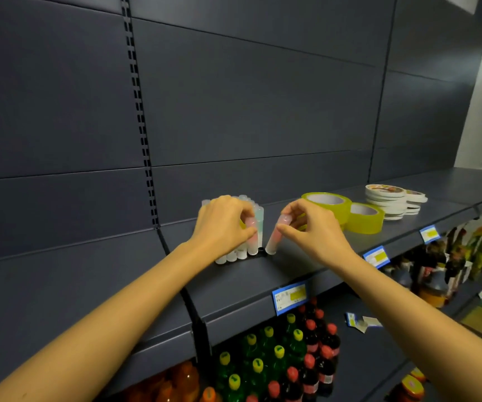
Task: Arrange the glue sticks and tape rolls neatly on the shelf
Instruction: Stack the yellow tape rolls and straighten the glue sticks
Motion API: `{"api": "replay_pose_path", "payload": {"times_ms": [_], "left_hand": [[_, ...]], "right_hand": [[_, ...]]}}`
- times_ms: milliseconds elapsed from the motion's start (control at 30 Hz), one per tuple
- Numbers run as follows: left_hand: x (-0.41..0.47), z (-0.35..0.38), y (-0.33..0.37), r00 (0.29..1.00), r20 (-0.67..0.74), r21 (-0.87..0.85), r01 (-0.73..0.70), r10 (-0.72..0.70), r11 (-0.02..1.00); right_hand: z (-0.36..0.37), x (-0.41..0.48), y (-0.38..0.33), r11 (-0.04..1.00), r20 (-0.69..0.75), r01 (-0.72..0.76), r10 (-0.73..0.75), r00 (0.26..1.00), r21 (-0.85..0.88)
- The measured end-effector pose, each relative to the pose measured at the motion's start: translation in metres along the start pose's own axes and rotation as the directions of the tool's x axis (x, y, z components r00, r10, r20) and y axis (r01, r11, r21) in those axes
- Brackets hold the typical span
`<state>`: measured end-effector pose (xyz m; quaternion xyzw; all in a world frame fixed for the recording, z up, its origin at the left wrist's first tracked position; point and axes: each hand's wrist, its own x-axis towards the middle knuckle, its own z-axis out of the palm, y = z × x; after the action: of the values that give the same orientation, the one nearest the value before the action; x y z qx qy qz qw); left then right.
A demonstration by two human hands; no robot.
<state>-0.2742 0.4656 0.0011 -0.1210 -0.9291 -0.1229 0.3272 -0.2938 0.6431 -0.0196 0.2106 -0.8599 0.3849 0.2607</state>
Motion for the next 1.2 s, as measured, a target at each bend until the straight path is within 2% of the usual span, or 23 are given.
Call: {"api": "replay_pose_path", "payload": {"times_ms": [200, 300, 367, 467, 567, 633, 733, 867, 933, 1000, 1067, 1200], "left_hand": [[0.010, 0.008, 0.015, 0.998, 0.051, 0.207, -0.051, 0.041, 0.977], [0.016, 0.015, 0.017, 0.994, 0.090, 0.389, -0.086, 0.055, 0.917], [0.016, 0.021, 0.016, 0.995, 0.103, 0.437, -0.064, 0.021, 0.897], [0.015, 0.026, 0.016, 0.996, 0.092, 0.438, -0.041, 0.000, 0.898], [0.013, 0.022, 0.014, 0.998, 0.045, 0.330, 0.033, -0.051, 0.944], [0.008, 0.018, 0.011, 0.996, -0.042, 0.290, 0.093, -0.084, 0.953], [-0.002, 0.008, 0.006, 0.962, -0.200, 0.225, 0.232, -0.188, 0.946], [-0.017, -0.005, -0.005, 0.923, -0.218, 0.267, 0.368, -0.316, 0.891], [-0.029, -0.013, -0.008, 0.912, -0.218, 0.306, 0.402, -0.348, 0.863], [-0.046, -0.025, -0.012, 0.897, -0.226, 0.330, 0.437, -0.380, 0.837], [-0.066, -0.040, -0.014, 0.879, -0.222, 0.366, 0.477, -0.422, 0.799], [-0.114, -0.075, -0.021, 0.824, -0.248, 0.445, 0.563, -0.509, 0.696]], "right_hand": [[0.002, 0.026, 0.013, 0.989, 0.095, 0.143, -0.146, 0.985, 0.043], [0.006, 0.035, 0.020, 0.981, 0.140, 0.181, -0.188, 0.972, 0.063], [0.011, 0.039, 0.024, 0.977, 0.170, 0.203, -0.211, 0.963, 0.062], [0.017, 0.044, 0.029, 0.973, 0.205, 0.223, -0.232, 0.951, 0.066], [0.018, 0.049, 0.032, 0.961, 0.222, 0.276, -0.266, 0.938, -0.013], [0.017, 0.053, 0.032, 0.924, 0.224, 0.353, -0.316, 0.922, -0.149], [0.015, 0.059, 0.029, 0.888, 0.249, 0.404, -0.349, 0.903, -0.220], [0.005, 0.073, 0.019, 0.871, 0.321, 0.414, -0.325, 0.890, -0.265], [0.001, 0.076, 0.011, 0.843, 0.327, 0.455, -0.360, 0.874, -0.288], [0.006, 0.073, -0.001, 0.813, 0.279, 0.521, -0.453, 0.847, -0.261], [0.016, 0.063, -0.020, 0.809, 0.233, 0.569, -0.531, 0.815, -0.147], [0.050, 0.036, -0.071, 0.738, 0.306, 0.671, -0.657, 0.689, 0.073]]}}
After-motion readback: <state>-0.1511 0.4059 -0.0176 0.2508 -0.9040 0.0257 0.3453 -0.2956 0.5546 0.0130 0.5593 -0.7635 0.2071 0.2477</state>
